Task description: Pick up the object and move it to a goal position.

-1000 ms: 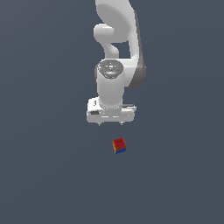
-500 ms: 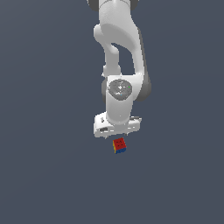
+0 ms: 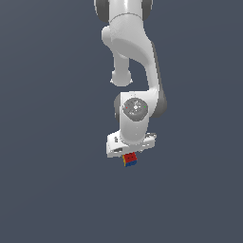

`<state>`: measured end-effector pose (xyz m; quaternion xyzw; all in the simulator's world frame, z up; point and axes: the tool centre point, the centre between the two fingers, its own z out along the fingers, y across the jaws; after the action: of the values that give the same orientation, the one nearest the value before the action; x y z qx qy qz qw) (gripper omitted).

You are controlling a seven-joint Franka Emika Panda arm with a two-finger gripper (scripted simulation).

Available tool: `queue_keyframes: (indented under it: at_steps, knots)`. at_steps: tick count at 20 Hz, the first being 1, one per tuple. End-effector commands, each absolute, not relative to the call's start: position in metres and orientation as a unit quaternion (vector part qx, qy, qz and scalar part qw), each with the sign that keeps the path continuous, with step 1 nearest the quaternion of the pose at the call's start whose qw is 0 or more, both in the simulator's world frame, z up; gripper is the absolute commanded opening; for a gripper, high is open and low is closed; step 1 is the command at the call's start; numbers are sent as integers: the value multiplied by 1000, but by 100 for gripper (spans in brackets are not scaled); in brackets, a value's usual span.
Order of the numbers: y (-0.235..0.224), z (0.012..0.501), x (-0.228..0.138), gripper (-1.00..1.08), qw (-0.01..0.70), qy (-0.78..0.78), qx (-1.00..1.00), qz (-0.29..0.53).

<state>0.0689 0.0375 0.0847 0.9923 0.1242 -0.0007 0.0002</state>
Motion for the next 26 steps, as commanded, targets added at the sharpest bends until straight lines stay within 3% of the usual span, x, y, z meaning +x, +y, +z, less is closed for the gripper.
queue_keyframes:
  at_steps: [1,20,21,26]
  knots:
    - [38,83,70,100,0,126,992,0]
    - [38,33,70,100,0,126,992,0]
    - [38,33,70,-100,0,126,992,0]
    - [38,33,70,-100,0,126,992,0]
